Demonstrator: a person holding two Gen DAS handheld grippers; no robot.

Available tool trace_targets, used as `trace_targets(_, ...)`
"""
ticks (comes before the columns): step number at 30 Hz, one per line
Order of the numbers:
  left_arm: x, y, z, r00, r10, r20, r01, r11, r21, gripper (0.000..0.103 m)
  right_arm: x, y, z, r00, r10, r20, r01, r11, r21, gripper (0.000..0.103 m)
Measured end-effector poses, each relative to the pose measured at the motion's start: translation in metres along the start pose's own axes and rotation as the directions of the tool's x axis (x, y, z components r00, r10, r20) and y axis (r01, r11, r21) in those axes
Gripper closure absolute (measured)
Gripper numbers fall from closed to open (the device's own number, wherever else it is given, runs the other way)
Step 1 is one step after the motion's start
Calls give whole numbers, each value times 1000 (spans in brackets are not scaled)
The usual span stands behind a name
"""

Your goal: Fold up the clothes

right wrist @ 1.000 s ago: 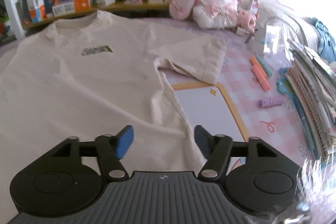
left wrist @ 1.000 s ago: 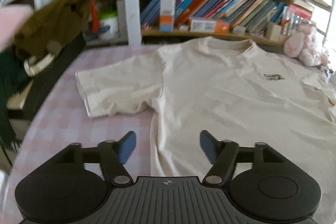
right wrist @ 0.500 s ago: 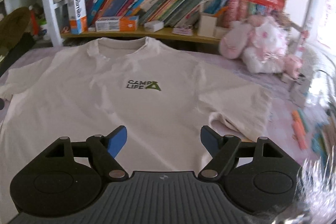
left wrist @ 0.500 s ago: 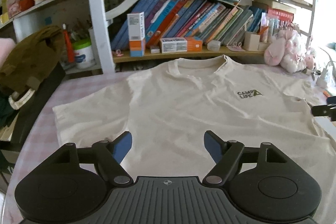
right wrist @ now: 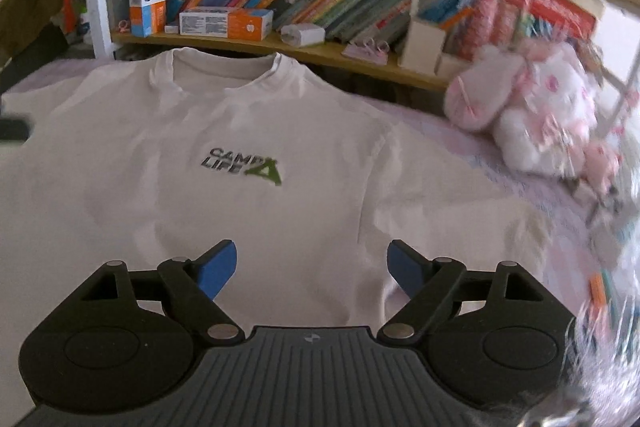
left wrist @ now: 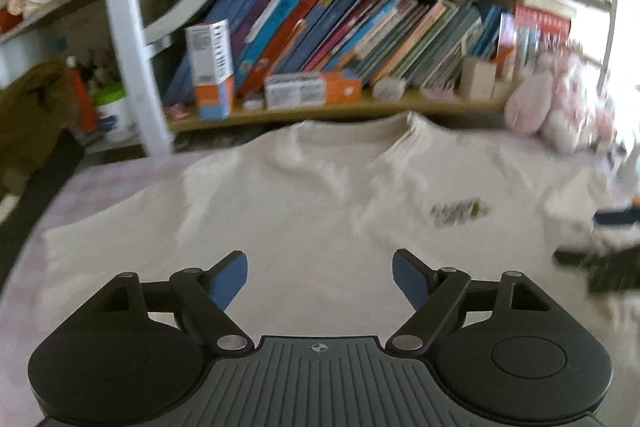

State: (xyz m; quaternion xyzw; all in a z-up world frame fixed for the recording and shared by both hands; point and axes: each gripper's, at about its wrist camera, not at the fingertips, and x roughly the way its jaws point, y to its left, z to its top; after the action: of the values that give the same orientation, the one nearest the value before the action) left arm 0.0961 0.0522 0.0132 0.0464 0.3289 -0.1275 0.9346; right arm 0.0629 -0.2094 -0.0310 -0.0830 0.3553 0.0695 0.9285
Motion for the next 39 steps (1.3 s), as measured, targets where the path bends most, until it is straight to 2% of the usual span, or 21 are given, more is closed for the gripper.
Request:
trace_targets(1, 9, -4, 5, 1000, -6, 8, 6, 1000, -6, 32, 5, 0, 1, 1000, 1, 15, -1, 1000, -18, 23)
trace_targets(3, 29, -12, 15, 1000, -25, 6, 25, 1000, -10, 52, 16, -2, 5, 999, 2, 35, 0, 999, -45, 25)
trace_targets(5, 50, -20, 26, 999, -43, -1, 43, 999, -12, 60, 28, -4, 10, 999, 5, 46, -2, 998, -68, 33)
trace_targets(7, 68, -27, 34, 998, -57, -2, 57, 998, -11, 63, 43, -8, 16, 999, 27, 35, -24, 997, -72, 54)
trace_targets(9, 83, -33, 40, 998, -64, -3, 64, 998, 1, 63, 59, -12, 27, 998, 65, 22, -63, 996, -62, 63)
trace_targets(12, 103, -37, 50, 998, -56, -1, 56, 998, 25, 63, 81, -17, 49, 993, 116, 32, -114, 992, -53, 68)
trace_targets(17, 125, -13, 53, 999, -33, 14, 33, 999, -4, 63, 115, -28, 85, 984, 171, 42, -168, 984, -63, 73)
trace_targets(20, 135, 6, 53, 1000, -18, 12, 18, 999, -33, 64, 130, -31, 96, 982, 185, 47, -182, 981, -61, 84)
trace_targets(22, 141, 18, 52, 1000, -8, 10, 9, 999, -53, 72, 140, -34, 103, 979, 199, 49, -197, 979, -45, 94)
trace_targets(26, 154, 38, 53, 1000, 12, 12, -11, 994, -111, 79, 152, -30, 116, 970, 227, 83, -223, 974, -47, 98)
trace_targets(30, 167, 56, 61, 999, 13, 29, -8, 985, -170, 79, 162, -17, 140, 956, 265, 124, -255, 963, -90, 98)
trace_targets(35, 193, 76, 72, 1000, 15, 21, -10, 971, -240, 79, 203, -2, 163, 963, 266, 52, -262, 962, -76, 99)
trace_targets(39, 220, 81, 79, 1000, 25, -20, -29, 966, -257, 79, 237, -10, 167, 965, 262, 8, -262, 965, 9, 100)
